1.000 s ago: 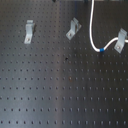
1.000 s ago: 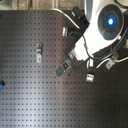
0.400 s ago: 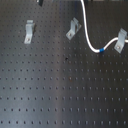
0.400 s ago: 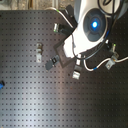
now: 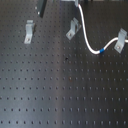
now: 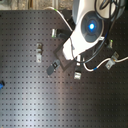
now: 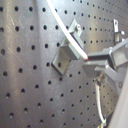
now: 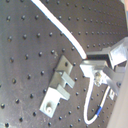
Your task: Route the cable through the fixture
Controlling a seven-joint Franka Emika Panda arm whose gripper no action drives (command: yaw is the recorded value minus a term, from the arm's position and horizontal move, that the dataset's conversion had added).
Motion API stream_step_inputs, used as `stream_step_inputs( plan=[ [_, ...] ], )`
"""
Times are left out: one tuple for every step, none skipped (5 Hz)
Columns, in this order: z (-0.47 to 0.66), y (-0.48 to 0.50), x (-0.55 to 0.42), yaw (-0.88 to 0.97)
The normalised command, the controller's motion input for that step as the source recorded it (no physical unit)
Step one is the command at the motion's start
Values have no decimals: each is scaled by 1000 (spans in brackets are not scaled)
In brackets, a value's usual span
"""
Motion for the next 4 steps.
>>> stream_step_inputs(
  plan=[
    [127, 359, -278, -268],
    [28, 101, -70, -183],
    [206, -21, 28, 11],
    [313, 6, 4, 23]
  ],
)
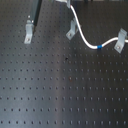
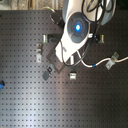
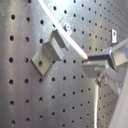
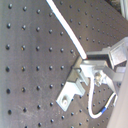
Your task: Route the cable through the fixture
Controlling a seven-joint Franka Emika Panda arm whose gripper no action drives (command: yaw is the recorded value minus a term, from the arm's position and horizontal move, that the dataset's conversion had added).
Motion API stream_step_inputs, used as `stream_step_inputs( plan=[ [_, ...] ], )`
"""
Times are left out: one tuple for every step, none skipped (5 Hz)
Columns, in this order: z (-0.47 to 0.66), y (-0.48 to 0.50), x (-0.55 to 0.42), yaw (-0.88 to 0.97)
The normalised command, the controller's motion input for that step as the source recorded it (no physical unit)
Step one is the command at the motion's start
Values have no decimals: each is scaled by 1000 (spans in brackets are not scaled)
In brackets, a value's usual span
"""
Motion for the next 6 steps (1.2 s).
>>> stream_step_inputs(
  plan=[
    [302, 37, -27, 14],
    [289, 29, -8, 6],
    [302, 15, -2, 0],
    [326, 8, 6, 0],
    [353, 23, -10, 0],
    [403, 14, -36, 0]
  ],
)
